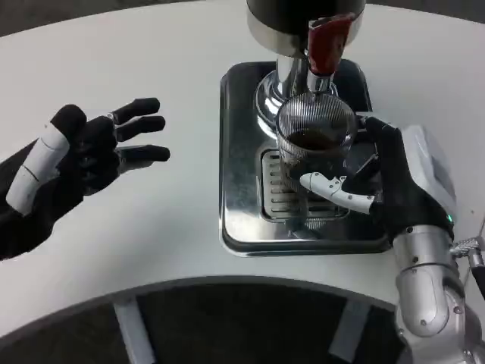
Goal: Grasp the cup under the faucet to collect the drink, then remove the cup.
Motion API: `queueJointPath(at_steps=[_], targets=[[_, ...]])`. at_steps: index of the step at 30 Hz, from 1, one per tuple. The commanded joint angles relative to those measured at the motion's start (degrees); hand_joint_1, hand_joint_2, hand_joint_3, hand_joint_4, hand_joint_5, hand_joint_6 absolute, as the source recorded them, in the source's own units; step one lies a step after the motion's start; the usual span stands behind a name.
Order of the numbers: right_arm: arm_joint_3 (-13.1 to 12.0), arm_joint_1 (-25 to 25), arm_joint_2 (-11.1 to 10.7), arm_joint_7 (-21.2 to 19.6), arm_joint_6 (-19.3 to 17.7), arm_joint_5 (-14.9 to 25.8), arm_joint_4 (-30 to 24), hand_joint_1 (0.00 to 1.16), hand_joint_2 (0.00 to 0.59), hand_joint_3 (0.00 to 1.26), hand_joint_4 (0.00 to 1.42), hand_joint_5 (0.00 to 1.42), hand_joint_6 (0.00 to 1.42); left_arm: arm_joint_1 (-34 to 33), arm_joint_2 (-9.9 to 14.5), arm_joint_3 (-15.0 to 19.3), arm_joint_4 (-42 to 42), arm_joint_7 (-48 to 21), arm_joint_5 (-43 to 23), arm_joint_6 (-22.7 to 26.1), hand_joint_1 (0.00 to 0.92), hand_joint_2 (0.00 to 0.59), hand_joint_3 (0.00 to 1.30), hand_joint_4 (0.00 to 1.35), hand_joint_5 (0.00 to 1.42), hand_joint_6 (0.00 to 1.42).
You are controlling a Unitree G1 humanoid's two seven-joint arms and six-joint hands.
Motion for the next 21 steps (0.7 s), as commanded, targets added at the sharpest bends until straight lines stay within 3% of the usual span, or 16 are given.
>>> queueJointPath(at_steps=[1, 14, 21], targets=[[-0.14, 2.09, 0.5, -1.04, -0.15, -0.27, -0.74, 0.87, 0.305, 0.8, 0.99, 1.07, 1.23, 0.71, -0.04, -0.19, 0.51, 0.16, 0.46, -0.81, 0.0, 0.114, 0.12, 0.09, 0.22, 0.09], [0.12, 3.2, 0.6, -3.18, -0.52, -2.27, -2.19, 0.94, 0.348, 0.88, 1.19, 1.28, 1.42, 0.98, -0.23, -0.42, 0.33, 0.46, 0.53, -0.89, 0.0, 0.118, 0.13, 0.09, 0.22, 0.09], [-0.02, 3.84, 0.35, -3.64, -1.11, -2.3, -2.96, 0.96, 0.349, 0.89, 1.22, 1.34, 1.42, 0.89, -0.43, -0.64, 0.5, 0.64, 0.59, -1.09, 0.0, 0.119, 0.13, 0.1, 0.22, 0.09]])
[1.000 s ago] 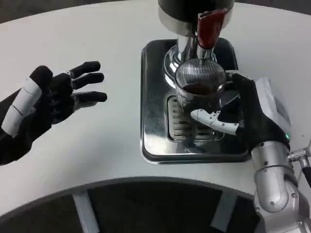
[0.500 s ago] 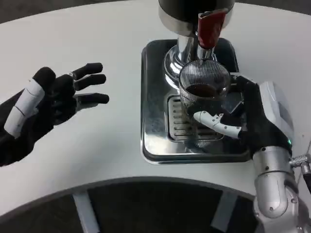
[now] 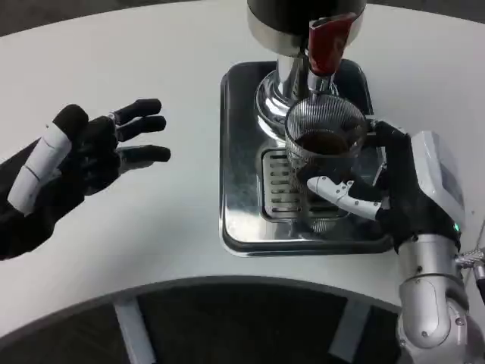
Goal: Grasp the cup under the faucet to collect the drink, then remove the cup.
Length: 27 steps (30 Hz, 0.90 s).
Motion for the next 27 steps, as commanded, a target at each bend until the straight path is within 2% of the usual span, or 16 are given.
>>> queueJointPath(at_steps=[1, 20, 27], targets=[[-0.17, 1.54, -0.12, -1.24, -0.93, -0.97, -1.52, 0.96, 0.349, 0.89, 1.22, 1.34, 1.42, 0.8, -0.33, -0.32, 0.58, 0.22, 0.59, -0.92, 0.0, 0.119, 0.13, 0.1, 0.22, 0.09], [-1.91, 4.08, 0.18, -0.52, 0.39, -1.15, -7.83, 0.95, 0.322, 0.89, 1.25, 1.34, 1.42, 1.1, -0.74, -0.6, 0.61, 0.12, 0.68, -1.35, 0.0, 0.119, 0.13, 0.11, 0.22, 0.09], [-2.03, 5.31, 0.12, 0.65, 1.2, -1.64, -10.15, 0.95, 0.318, 0.89, 1.25, 1.34, 1.42, 1.03, -1.27, -1.83, 0.8, -0.15, 1.65, -3.06, 0.0, 0.12, 0.13, 0.09, 0.19, 0.06]])
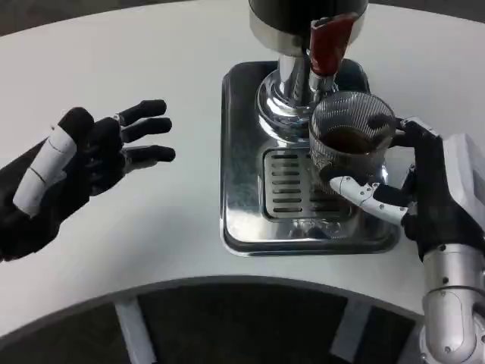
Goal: Grasp the cup under the faucet to collect the drink, then remove the cup.
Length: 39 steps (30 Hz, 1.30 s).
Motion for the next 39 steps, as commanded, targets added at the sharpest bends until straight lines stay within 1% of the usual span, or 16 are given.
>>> queueJointPath(at_steps=[1, 11, 19, 31, 39], targets=[[-0.14, 1.04, 0.2, 0.38, -0.14, -0.64, -3.13, 0.95, 0.318, 0.9, 1.25, 1.34, 1.42, 0.98, -0.63, -1.47, 0.7, -0.22, 1.62, -2.19, 0.0, 0.12, 0.13, 0.08, 0.18, 0.06], [-0.14, 4.1, -0.05, 2.74, 0.51, -1.17, -7.32, 0.96, 0.317, 0.9, 1.25, 1.34, 1.42, 0.26, -1.09, -3.99, 0.72, -0.41, 4.15, -8.41, 0.0, 0.117, 0.13, 0.0, 0.09, 0.0], [0.5, 6.7, 0.19, 4.75, 0.8, -2.11, -11.44, 0.96, 0.316, 0.9, 1.25, 1.34, 1.42, 0.55, -0.7, -5.8, 0.33, -0.33, 7.44, -14.98, 0.0, 0.112, 0.11, 0.0, 0.0, 0.0], [1.93, 10.2, 1.36, 6.54, 0.8, -3.2, -15.89, 0.96, 0.306, 0.9, 1.25, 1.35, 1.42, 1.59, 0.27, -8.52, 0.8, 1.28, 14.91, -25.26, 0.0, 0.099, 0.03, 0.0, 0.0, 0.0], [3.06, 12.14, 1.69, 7.64, 0.51, -3.9, -18.59, 0.96, 0.3, 0.9, 1.25, 1.35, 1.42, 2.34, 0.99, -9.24, 1.31, 3.83, 18.91, -30.44, 0.0, 0.09, 0.0, 0.0, 0.0, 0.0]])
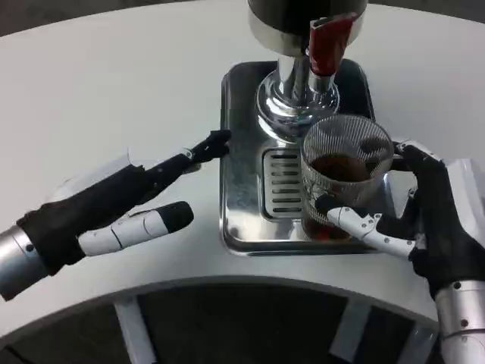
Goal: Grasp the cup under the faucet to collect the drink, then remove the cup.
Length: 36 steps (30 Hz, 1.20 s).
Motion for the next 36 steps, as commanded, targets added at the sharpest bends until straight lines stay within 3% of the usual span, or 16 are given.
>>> queueJointPath(at_steps=[1, 18, 36], targets=[[0.72, 0.99, 0.61, 0.3, -1.15, -0.76, -3.76, 0.96, 0.3, 0.9, 1.25, 1.35, 1.42, 1.44, 1.43, -0.6, 0.54, 2.07, 3.3, -3.92, 0.0, 0.089, 0.0, 0.0, 0.0, 0.0], [2.49, 5.15, -0.03, 4.36, -1.89, -1.99, -9.39, 0.95, 0.296, 0.9, 1.25, 1.35, 1.42, 3.62, 2.11, -1.28, 1.38, 9.67, 8.97, -12.39, 0.0, 0.082, 0.0, 0.0, 0.0, 0.0], [4.93, 13.37, -0.41, 7.87, -2.98, -3.63, -18.34, 0.95, 0.286, 0.9, 1.25, 1.35, 1.42, 6.16, 2.07, -2.3, 0.76, 15.32, 11.95, -16.04, 0.0, 0.076, 0.0, 0.0, 0.0, 0.0]])
